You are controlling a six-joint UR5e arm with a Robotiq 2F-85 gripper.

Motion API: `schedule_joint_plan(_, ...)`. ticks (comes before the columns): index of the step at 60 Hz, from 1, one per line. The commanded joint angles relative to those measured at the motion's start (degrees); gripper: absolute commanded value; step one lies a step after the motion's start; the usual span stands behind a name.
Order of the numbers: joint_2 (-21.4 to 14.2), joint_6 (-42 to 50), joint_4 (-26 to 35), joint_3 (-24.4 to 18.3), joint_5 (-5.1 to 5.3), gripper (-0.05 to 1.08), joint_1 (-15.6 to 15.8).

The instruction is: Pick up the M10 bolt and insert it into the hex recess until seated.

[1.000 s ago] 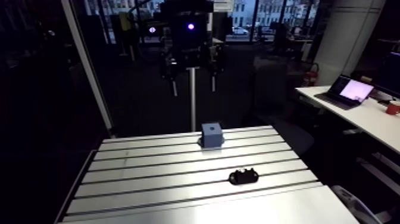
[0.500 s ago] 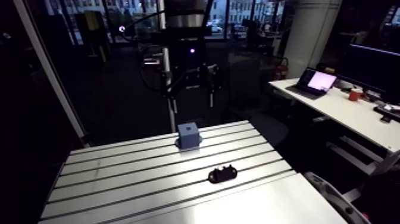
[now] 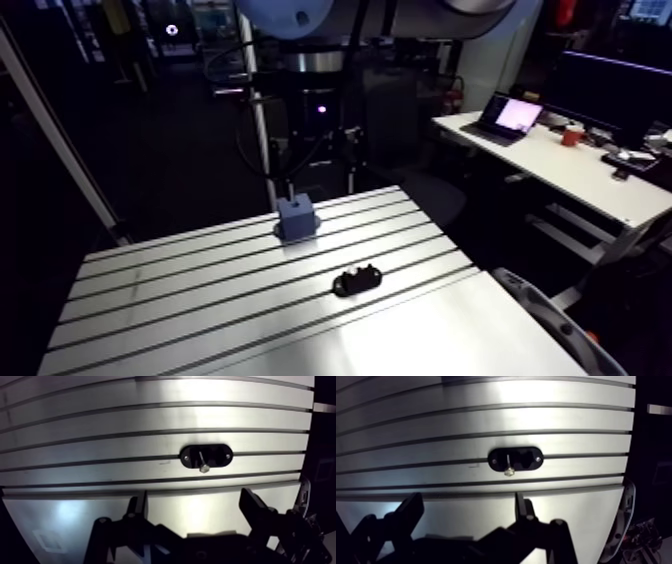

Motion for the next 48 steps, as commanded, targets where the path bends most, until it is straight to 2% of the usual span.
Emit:
schedule_joint_plan(1, 1.1, -1.5, -1.8, 1.4, 0.00, 0.01, -1.6)
schedule_joint_plan(15, 1.2, -2.7, -2.1, 2.8, -0.18, 0.01, -3.8)
schedule_joint_plan(29, 2.0, -2.9, -2.6, 4.2, -0.18, 0.01, -4.6)
schedule_joint_plan(37, 2.8, -3.6, -5.0, 5.5, -0.35, 0.02, -4.7)
schedule_joint_plan(44, 3.6, -3.6, -6.7, 6.5, -0.36, 0.10, -4.7)
schedule_joint_plan(48, 3.8, -3.6, -6.8, 6.7, -0.36, 0.11, -4.7)
